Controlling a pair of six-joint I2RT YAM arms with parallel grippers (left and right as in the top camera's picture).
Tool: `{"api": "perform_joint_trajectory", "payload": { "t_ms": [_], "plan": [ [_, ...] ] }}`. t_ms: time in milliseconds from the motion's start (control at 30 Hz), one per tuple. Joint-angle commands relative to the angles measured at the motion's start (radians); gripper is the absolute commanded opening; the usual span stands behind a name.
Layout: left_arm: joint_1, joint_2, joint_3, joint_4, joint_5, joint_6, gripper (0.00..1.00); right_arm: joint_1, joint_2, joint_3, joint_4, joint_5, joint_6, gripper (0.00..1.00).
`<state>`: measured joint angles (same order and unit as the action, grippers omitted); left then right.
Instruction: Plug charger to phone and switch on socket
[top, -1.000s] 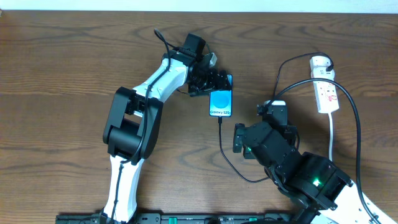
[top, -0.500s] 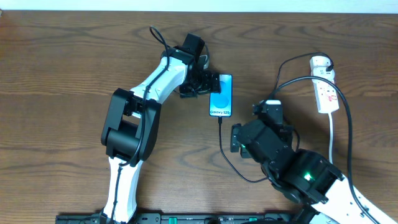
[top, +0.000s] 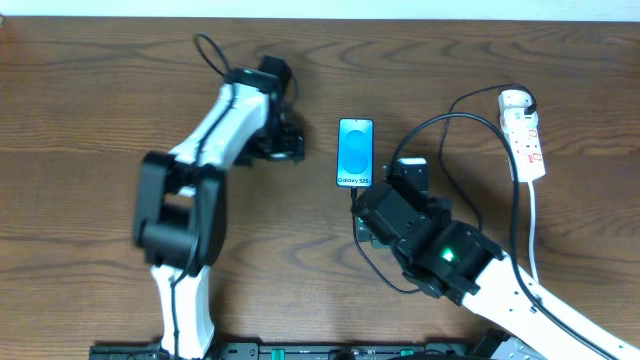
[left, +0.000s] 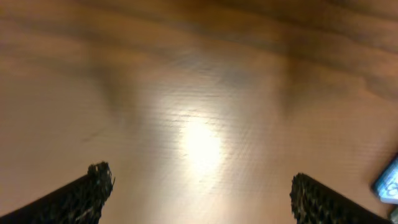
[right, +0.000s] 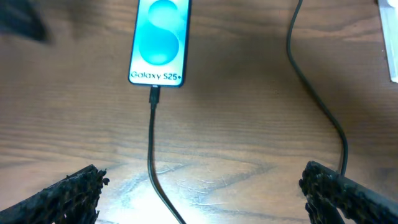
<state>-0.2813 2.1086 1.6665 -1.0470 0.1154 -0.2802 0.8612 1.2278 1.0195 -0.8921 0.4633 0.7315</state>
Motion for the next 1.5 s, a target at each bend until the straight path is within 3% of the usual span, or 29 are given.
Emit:
{"api": "perform_joint_trajectory", "payload": {
  "t_ms": [0, 100, 200, 367, 567, 667, 767, 1033, 1267, 1467],
  "plan": [
    [0.011, -0.212, 0.014, -0.054, -0.082, 0.021, 0.95, -0.01, 0.038, 0.013, 0.002, 0.017, 0.015, 0.99],
    [0.012, -0.338, 0.013, -0.103, -0.083, 0.021, 0.95, -0.039, 0.066, 0.013, 0.001, 0.016, 0.015, 0.97],
    [0.012, -0.495, 0.013, -0.161, -0.083, 0.021, 0.95, -0.102, 0.097, 0.013, -0.006, 0.016, 0.015, 0.77],
    [0.012, -0.708, 0.007, -0.227, -0.084, 0.021, 0.95, -0.201, 0.127, 0.013, -0.009, 0.016, 0.003, 0.53],
    [0.012, -0.965, -0.016, -0.355, -0.185, 0.017, 0.95, -0.333, 0.128, 0.013, -0.01, 0.012, -0.06, 0.26],
    [0.012, -1.04, -0.027, -0.418, -0.184, 0.017, 0.95, -0.395, 0.128, 0.013, -0.003, -0.008, -0.06, 0.17],
    [0.012, -1.088, -0.029, -0.491, -0.184, 0.017, 0.95, -0.456, 0.128, 0.013, 0.003, -0.02, -0.06, 0.01],
    [0.012, -1.13, -0.029, -0.584, -0.183, 0.018, 0.95, -0.629, 0.128, 0.016, 0.022, -0.137, -0.115, 0.01],
    [0.012, -1.131, -0.029, -0.584, -0.183, 0.017, 0.95, -0.798, 0.129, 0.026, 0.045, -0.211, -0.167, 0.01],
    [0.012, -1.13, -0.029, -0.56, -0.183, 0.017, 0.95, -0.927, 0.134, 0.101, -0.04, -0.233, -0.187, 0.01]
  ]
}}
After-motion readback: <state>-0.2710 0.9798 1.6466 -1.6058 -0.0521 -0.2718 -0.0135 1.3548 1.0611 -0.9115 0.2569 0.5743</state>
